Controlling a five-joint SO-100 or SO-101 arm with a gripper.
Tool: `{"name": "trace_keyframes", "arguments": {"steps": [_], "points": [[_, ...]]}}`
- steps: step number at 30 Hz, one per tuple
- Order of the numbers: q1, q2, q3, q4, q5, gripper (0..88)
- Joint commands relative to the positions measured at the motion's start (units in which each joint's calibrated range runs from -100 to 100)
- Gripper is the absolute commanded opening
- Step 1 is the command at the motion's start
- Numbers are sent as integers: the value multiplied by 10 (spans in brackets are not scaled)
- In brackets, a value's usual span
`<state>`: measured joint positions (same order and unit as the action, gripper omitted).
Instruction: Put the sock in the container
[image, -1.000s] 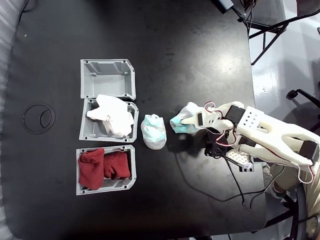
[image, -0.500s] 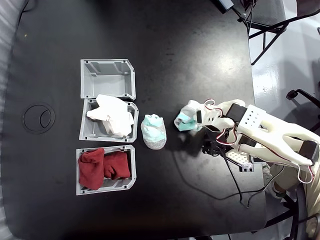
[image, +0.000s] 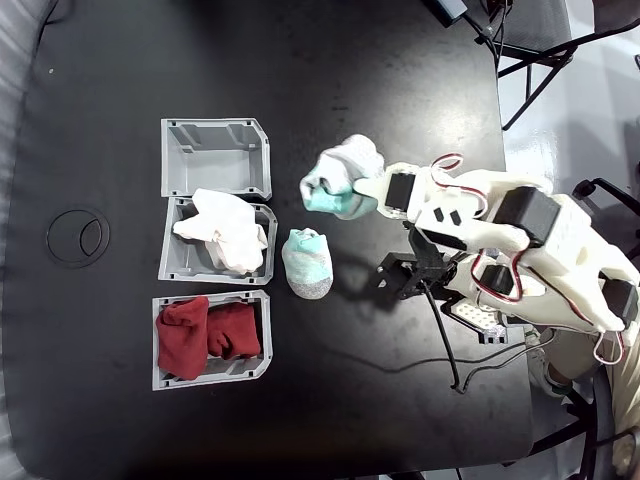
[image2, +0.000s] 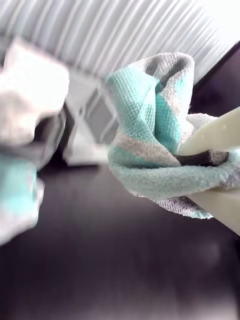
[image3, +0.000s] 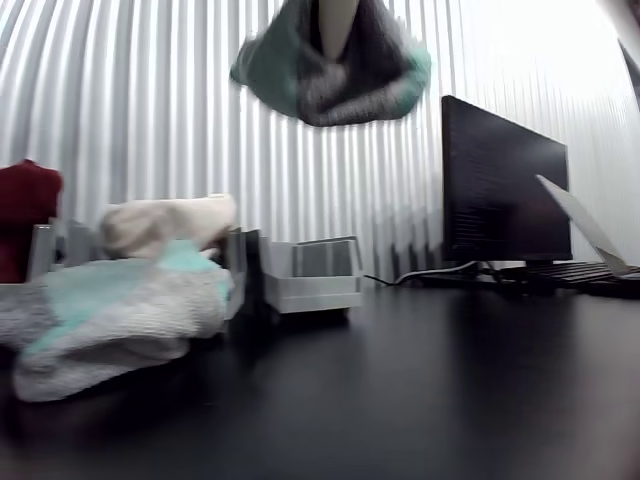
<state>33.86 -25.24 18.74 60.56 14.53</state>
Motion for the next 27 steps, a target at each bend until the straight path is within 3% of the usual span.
{"name": "trace_keyframes", "arguments": {"steps": [1, 18, 27], "points": [[-13, 57, -122, -45, -5, 13], [-35, 525, -666, -91, -5, 13], [-45, 661, -807, -89, -5, 13]]}}
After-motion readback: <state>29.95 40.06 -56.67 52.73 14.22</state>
